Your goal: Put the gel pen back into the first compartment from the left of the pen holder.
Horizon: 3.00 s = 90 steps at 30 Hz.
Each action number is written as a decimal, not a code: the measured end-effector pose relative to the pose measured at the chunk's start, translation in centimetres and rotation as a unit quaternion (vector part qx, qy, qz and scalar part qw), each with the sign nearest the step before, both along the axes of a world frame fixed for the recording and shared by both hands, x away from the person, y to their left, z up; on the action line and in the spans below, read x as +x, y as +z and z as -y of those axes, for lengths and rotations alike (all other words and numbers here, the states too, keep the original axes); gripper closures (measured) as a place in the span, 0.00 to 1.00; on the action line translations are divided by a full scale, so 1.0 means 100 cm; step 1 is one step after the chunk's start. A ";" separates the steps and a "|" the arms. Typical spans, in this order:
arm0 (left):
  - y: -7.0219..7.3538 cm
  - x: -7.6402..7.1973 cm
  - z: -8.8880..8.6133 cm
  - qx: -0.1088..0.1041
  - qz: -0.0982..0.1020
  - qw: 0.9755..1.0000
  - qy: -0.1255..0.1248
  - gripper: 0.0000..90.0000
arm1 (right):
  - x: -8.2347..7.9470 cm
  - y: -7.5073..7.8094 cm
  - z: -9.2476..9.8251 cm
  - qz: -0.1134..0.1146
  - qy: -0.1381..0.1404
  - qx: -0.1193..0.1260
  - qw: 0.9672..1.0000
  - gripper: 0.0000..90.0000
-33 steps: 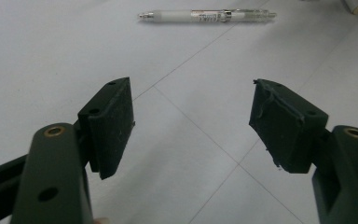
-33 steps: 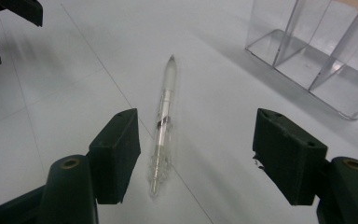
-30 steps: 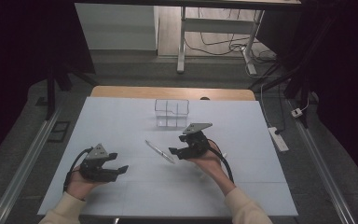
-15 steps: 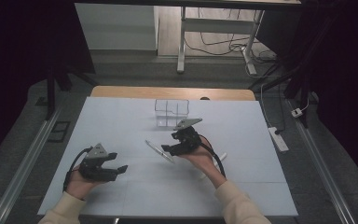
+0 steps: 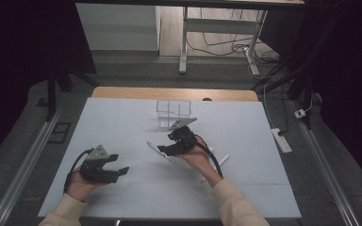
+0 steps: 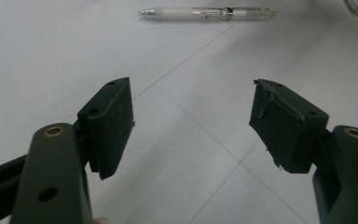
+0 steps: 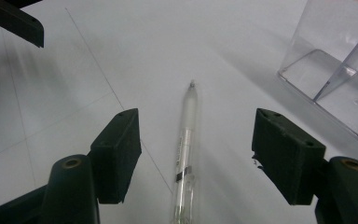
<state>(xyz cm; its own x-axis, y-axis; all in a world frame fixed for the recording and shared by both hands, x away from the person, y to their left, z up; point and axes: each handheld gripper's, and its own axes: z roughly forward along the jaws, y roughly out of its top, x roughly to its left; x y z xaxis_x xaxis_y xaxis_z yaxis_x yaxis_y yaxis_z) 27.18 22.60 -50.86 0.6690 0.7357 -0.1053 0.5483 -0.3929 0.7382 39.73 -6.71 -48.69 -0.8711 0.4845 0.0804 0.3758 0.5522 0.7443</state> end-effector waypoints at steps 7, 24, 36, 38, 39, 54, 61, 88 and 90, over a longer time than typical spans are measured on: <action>0.000 0.000 0.000 0.002 -0.001 1.000 -0.001 0.33 | 0.004 -0.004 -0.007 -0.006 0.002 -0.007 1.000 0.36; -0.001 0.000 -0.001 0.002 -0.002 1.000 0.000 0.33 | 0.015 -0.022 -0.031 -0.015 0.009 -0.040 0.999 0.45; -0.002 0.001 -0.001 0.004 -0.002 1.000 0.000 0.33 | 0.022 -0.035 -0.040 -0.032 0.013 -0.051 0.998 0.53; -0.002 0.001 -0.001 0.004 -0.002 1.000 0.000 0.33 | 0.023 -0.036 -0.041 -0.034 0.013 -0.053 0.998 0.55; -0.002 0.001 -0.001 0.004 -0.002 1.000 0.000 0.33 | 0.023 -0.037 -0.042 -0.034 0.013 -0.054 0.998 0.56; -0.002 0.001 -0.002 0.005 -0.002 1.000 0.001 0.33 | 0.024 -0.041 -0.048 -0.027 0.003 -0.068 0.997 0.76; -0.002 0.001 -0.002 0.005 -0.002 1.000 0.001 0.33 | 0.021 -0.040 -0.050 -0.026 0.007 -0.076 0.997 0.86; -0.003 0.001 -0.002 0.006 -0.003 1.000 0.002 0.33 | 0.019 -0.020 -0.031 -0.012 -0.004 -0.016 1.000 0.88; -0.002 0.001 -0.003 0.002 -0.003 1.000 0.001 0.33 | 0.018 -0.017 -0.030 -0.011 -0.003 -0.013 1.000 0.88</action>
